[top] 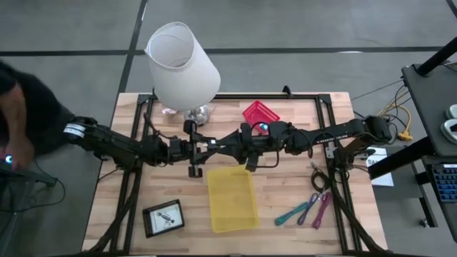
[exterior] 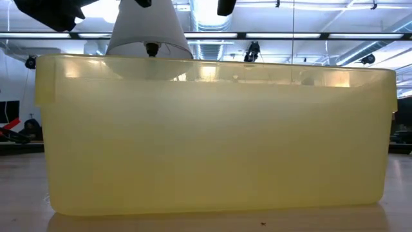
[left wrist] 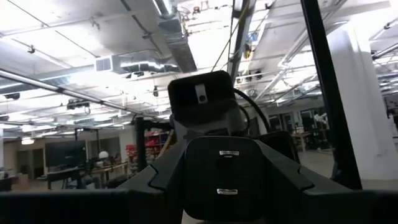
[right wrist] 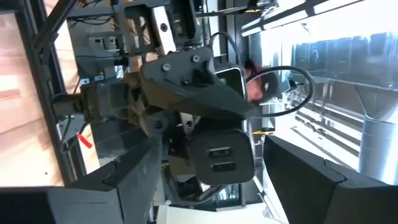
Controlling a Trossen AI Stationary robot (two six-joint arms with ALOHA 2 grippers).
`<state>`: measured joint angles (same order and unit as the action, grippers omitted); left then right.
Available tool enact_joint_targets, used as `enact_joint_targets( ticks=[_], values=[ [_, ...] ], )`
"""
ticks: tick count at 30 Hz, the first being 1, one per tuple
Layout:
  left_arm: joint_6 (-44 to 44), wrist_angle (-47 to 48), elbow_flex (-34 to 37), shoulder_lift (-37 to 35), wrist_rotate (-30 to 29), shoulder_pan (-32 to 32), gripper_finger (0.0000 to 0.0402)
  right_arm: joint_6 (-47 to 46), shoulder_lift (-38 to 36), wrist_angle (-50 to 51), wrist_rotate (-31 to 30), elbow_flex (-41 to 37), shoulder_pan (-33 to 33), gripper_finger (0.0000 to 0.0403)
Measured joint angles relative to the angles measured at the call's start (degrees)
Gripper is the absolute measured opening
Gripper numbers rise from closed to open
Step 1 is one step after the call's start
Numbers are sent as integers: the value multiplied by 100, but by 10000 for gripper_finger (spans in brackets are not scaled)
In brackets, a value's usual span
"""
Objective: Pick and place items into bin
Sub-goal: Put the black charger adapter into the red bin
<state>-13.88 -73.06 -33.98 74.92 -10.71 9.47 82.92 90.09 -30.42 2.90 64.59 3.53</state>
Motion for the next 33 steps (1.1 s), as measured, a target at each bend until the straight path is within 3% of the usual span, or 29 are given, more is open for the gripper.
enact_joint_targets(
  ticks=[16,33],
  values=[
    [9,3,-63,83,6,-13,133,-52,1,-201,15,-14,60,226],
    [147,7,-103,96,220,-15,133,-23,-1,-193,13,8,59,223]
  ],
)
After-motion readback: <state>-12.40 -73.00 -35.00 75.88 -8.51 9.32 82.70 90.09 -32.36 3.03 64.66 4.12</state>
